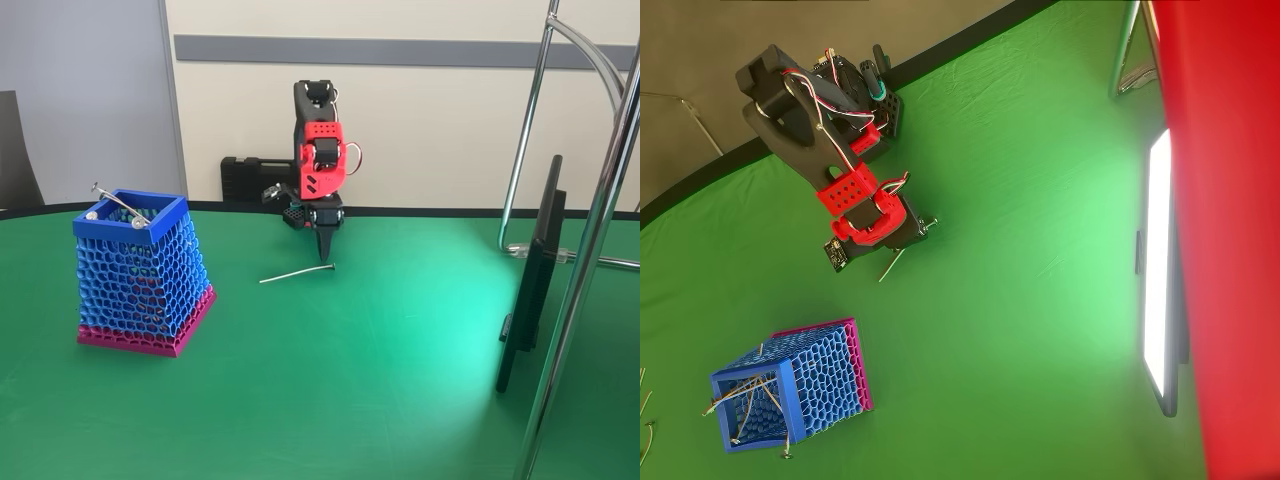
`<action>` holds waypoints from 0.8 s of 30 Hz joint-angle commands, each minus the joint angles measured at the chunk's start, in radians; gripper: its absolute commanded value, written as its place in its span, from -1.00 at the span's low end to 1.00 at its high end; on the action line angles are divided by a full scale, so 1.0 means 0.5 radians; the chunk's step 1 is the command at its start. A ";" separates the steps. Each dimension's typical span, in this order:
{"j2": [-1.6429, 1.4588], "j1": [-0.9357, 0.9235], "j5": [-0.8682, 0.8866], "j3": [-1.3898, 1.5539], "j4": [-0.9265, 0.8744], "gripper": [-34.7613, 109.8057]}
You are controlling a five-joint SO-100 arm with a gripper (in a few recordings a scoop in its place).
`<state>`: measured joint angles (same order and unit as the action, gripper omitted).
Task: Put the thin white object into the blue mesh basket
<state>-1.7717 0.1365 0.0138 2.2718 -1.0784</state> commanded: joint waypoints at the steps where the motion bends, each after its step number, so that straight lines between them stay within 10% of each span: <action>1: 0.052 0.015 0.018 -0.092 -0.006 -0.31; 24: 0.399 0.117 0.061 -0.279 -0.006 -0.32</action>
<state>-1.5723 0.1871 0.0337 2.1644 -1.0753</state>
